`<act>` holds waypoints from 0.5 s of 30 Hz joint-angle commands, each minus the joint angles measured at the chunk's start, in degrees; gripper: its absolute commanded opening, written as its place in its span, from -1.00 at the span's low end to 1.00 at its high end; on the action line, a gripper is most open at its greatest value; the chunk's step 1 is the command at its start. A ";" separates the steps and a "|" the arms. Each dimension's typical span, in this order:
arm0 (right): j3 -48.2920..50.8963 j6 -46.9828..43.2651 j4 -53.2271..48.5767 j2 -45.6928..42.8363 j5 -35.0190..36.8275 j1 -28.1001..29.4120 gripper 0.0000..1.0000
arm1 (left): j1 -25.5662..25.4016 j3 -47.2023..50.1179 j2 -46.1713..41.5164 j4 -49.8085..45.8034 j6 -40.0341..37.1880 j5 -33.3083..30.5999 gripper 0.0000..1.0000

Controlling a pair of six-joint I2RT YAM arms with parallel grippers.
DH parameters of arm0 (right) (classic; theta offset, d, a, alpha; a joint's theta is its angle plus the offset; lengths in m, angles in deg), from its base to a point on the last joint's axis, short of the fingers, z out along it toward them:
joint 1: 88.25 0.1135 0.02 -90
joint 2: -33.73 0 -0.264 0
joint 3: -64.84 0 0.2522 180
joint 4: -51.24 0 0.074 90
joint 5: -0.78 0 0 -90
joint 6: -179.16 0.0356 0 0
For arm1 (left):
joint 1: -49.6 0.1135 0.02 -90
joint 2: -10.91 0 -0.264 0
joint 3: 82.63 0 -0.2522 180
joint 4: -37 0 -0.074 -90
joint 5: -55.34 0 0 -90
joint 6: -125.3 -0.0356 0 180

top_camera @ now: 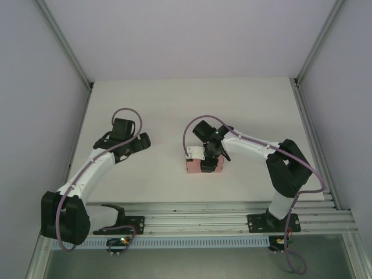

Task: Assemble paper box

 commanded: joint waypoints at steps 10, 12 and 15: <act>0.83 -1.82 10.21 -6.77 14.88 1.11 -0.37 | 0.45 0.31 -3.83 -1.03 -0.67 -2.99 1.00; 3.89 -5.01 21.54 -8.87 21.61 1.30 -0.35 | 0.59 0.94 -5.09 -1.05 -0.50 -3.50 1.00; 9.12 -12.65 38.26 -10.47 24.39 0.50 -0.30 | 0.67 1.98 -6.65 -0.58 -0.06 -3.37 1.00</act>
